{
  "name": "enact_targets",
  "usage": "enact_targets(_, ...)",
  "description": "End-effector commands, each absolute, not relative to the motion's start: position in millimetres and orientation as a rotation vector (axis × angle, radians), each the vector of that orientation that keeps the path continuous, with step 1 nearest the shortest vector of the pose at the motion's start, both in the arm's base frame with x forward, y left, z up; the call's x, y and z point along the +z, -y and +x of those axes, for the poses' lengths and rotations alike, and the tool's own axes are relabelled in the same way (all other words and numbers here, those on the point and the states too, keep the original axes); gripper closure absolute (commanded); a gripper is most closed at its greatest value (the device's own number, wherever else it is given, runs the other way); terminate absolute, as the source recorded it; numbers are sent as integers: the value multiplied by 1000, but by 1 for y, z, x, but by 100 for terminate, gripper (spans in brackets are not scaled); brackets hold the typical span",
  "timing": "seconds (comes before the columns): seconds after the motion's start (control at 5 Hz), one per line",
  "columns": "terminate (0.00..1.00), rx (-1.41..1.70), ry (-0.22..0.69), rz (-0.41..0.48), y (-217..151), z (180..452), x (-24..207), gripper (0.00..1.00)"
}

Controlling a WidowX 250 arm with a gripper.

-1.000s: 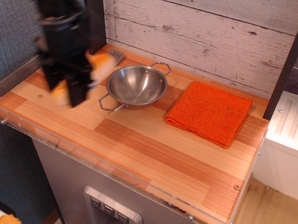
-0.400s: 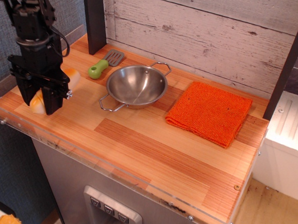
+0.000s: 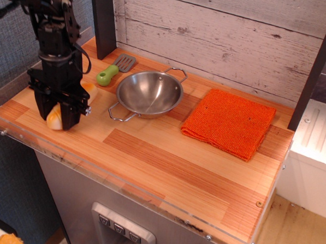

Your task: Pick up the bread and place it in front of the green spatula

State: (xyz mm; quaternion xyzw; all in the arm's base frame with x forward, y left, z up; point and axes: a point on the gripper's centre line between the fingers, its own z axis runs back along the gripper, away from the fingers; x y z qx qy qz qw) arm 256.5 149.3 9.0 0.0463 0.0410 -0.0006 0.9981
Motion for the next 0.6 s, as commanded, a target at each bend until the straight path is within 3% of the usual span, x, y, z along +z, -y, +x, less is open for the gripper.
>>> enact_targets(0.0, 0, 4, -61, 97, -154, 256, 21, 0)
enact_targets(0.4, 0, -32, 17, 131, -152, 251, 62, 0)
